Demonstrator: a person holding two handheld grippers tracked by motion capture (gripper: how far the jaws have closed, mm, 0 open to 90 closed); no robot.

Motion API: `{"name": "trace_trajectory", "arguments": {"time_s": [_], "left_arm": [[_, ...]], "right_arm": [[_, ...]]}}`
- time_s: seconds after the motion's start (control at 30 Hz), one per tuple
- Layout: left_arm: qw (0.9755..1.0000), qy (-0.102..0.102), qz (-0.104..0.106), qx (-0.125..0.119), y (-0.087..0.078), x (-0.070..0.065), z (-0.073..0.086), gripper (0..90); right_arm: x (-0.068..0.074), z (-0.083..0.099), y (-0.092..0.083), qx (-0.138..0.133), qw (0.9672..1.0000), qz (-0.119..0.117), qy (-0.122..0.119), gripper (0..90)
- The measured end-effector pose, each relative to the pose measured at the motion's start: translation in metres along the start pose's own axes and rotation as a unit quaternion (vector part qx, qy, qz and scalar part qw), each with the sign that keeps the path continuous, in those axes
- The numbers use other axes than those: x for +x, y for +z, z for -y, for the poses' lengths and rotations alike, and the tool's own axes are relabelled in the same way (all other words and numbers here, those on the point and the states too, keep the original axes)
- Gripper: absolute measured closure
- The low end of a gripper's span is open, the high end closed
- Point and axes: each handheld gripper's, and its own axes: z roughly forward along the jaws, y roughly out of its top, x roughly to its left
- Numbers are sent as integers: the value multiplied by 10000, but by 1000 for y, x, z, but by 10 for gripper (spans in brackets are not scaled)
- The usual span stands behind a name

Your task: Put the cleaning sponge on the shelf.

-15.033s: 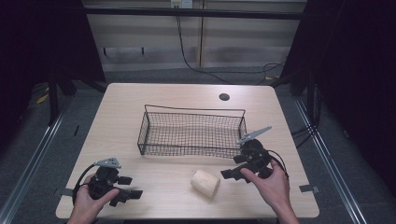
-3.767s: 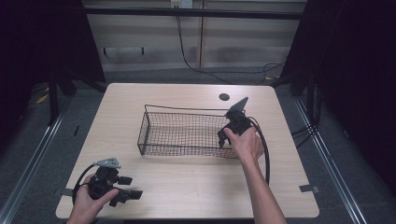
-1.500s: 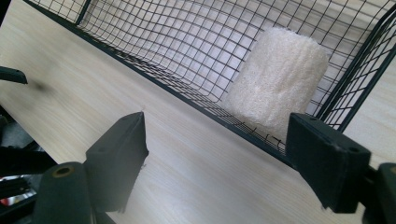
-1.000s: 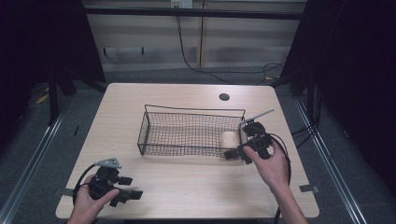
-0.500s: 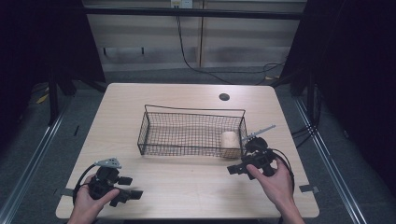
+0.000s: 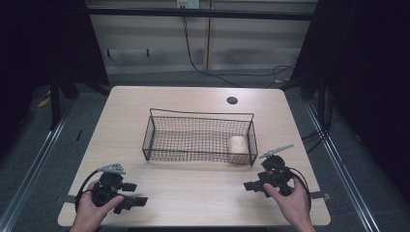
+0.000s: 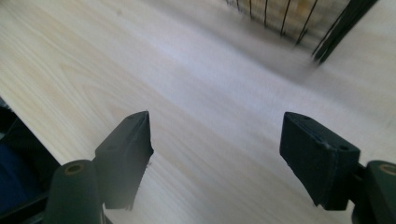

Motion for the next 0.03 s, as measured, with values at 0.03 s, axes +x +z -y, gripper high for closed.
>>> {"name": "trace_trajectory", "arguments": {"time_s": [0.03], "left_arm": [[10000,2,1,6,0,0,0,214]], "right_arm": [[-3,2,3,51,10000,-49,7,250]]}}
